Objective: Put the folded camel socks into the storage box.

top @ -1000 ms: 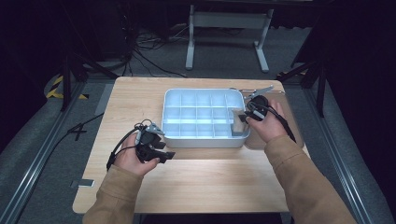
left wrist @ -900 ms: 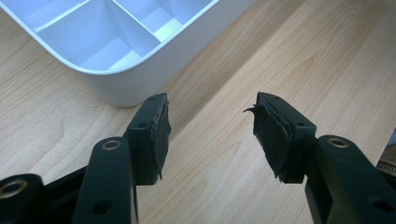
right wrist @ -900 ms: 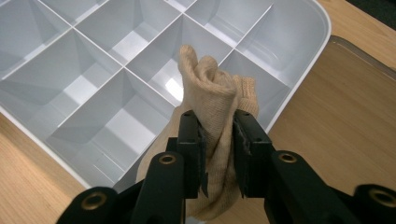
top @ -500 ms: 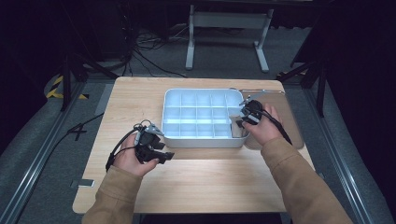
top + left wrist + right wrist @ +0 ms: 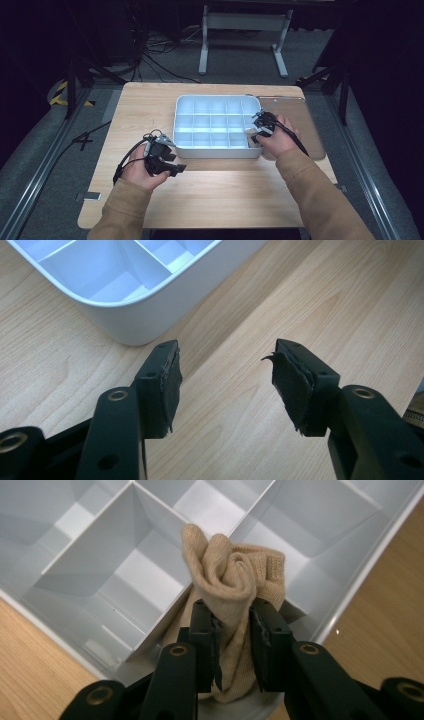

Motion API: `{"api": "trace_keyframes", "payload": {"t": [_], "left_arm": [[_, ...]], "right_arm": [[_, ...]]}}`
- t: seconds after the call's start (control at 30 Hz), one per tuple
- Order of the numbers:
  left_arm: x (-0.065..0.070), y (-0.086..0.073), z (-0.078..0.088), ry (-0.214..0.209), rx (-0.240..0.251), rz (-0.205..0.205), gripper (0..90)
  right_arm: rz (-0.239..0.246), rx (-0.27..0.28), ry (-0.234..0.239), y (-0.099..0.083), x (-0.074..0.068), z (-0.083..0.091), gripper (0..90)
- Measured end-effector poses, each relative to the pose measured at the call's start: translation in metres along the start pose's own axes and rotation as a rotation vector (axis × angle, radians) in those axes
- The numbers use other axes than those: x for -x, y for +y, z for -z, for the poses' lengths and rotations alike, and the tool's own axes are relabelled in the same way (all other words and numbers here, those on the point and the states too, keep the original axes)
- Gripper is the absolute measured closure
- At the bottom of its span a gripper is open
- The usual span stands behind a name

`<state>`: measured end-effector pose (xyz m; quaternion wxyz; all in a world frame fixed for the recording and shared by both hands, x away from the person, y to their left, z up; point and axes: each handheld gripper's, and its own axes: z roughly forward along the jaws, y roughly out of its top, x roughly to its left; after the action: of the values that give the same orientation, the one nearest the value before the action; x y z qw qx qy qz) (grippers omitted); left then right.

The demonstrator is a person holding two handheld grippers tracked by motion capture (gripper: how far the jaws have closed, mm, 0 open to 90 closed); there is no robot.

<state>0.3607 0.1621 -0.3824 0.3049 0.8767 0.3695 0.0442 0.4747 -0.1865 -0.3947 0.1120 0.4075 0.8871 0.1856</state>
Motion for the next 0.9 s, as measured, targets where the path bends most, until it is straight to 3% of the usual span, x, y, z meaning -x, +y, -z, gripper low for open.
{"api": "trace_keyframes", "payload": {"t": [0.13, 0.7, 0.9], "left_arm": [[0.0, -0.001, 0.0, -0.004, -0.006, 0.001, 45.6], [-0.003, -0.013, 0.005, 0.015, -0.008, 0.03, 45.4], [-0.004, -0.015, 0.006, 0.013, -0.008, 0.038, 45.4]], "right_arm": [[-0.002, -0.05, -0.004, 0.001, -0.001, -0.008, 74.5], [0.016, -0.162, -0.027, 0.009, -0.002, -0.029, 74.3], [0.017, -0.155, -0.023, 0.009, -0.002, -0.028, 73.2]]}}
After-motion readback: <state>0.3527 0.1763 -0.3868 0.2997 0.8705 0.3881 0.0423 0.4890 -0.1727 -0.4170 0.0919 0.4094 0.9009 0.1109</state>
